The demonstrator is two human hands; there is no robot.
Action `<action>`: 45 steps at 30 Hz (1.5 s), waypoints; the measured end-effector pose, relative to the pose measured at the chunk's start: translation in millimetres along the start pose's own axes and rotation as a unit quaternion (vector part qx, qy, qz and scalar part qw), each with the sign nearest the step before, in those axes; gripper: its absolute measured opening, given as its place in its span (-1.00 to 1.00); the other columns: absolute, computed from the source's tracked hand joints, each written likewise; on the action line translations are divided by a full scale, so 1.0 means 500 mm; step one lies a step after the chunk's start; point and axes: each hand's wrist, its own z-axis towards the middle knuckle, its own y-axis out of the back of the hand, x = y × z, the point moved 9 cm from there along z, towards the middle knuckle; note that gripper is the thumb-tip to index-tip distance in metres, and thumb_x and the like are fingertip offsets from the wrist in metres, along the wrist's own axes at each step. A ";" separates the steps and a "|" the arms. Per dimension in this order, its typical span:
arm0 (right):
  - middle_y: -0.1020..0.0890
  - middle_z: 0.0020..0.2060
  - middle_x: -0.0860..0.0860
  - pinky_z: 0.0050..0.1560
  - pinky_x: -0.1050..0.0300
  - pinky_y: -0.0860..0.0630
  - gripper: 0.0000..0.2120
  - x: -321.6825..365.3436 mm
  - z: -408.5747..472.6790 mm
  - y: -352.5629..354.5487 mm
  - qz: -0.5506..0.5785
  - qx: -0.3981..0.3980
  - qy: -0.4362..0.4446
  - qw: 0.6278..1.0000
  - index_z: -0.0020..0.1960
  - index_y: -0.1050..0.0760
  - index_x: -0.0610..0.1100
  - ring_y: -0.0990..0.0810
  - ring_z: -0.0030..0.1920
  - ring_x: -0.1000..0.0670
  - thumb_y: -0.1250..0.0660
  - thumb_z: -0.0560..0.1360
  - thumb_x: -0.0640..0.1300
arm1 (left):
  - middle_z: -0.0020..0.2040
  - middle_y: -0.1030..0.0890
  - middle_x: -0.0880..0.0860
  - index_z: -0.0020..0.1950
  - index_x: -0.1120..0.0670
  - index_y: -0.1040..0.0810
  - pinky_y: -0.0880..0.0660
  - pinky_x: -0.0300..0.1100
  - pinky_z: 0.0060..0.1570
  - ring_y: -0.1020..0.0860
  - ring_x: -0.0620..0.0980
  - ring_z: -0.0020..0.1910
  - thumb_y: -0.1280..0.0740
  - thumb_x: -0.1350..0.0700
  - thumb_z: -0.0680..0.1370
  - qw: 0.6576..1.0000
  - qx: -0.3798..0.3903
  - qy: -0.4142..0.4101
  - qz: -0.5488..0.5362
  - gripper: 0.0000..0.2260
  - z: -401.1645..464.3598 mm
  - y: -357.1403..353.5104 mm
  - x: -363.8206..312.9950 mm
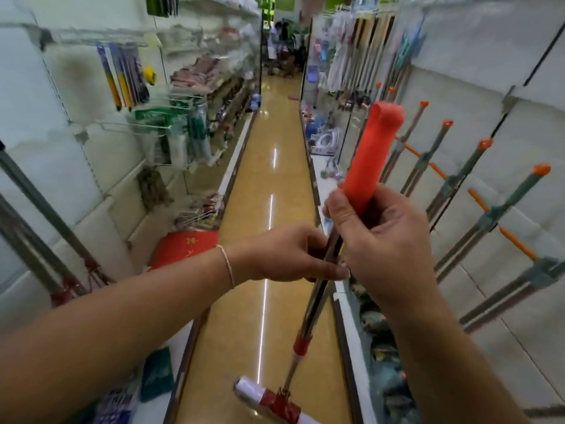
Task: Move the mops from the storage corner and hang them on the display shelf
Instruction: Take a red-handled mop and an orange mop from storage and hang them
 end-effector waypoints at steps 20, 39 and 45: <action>-0.62 -0.17 -0.28 -0.15 -0.29 -0.55 -0.71 -0.201 0.529 -0.347 0.027 0.070 0.044 0.996 -0.04 -0.57 -0.16 -0.62 -0.14 -0.26 -0.36 0.50 0.08 | -0.23 -0.65 0.09 -0.02 0.19 -0.67 -0.59 -0.03 -0.07 -0.57 -0.06 -0.24 -0.44 -0.03 0.49 0.988 -0.116 0.080 0.063 -0.72 0.255 0.543 0.201; -0.57 -0.23 -0.39 -0.26 -0.30 -0.49 -0.63 -0.329 0.981 -0.727 0.194 0.261 0.124 0.937 -0.09 -0.54 -0.39 -0.56 -0.19 -0.39 -0.40 0.54 -0.03 | -0.05 -0.64 0.27 0.02 0.19 -0.62 -0.54 0.20 -0.04 -0.61 0.21 -0.16 -0.48 -0.22 0.32 0.921 -0.362 0.142 0.030 -0.48 0.363 1.013 0.392; -0.59 -0.27 -0.34 -0.31 -0.18 -0.50 -0.70 -0.284 1.075 -0.861 0.225 0.344 0.196 0.890 -0.14 -0.58 -0.28 -0.58 -0.26 -0.31 -0.38 0.55 -0.01 | -0.11 -0.63 0.30 -0.04 0.22 -0.62 -0.51 0.28 -0.05 -0.60 0.22 -0.20 -0.44 -0.27 0.27 0.861 -0.475 0.174 0.060 -0.42 0.320 1.136 0.397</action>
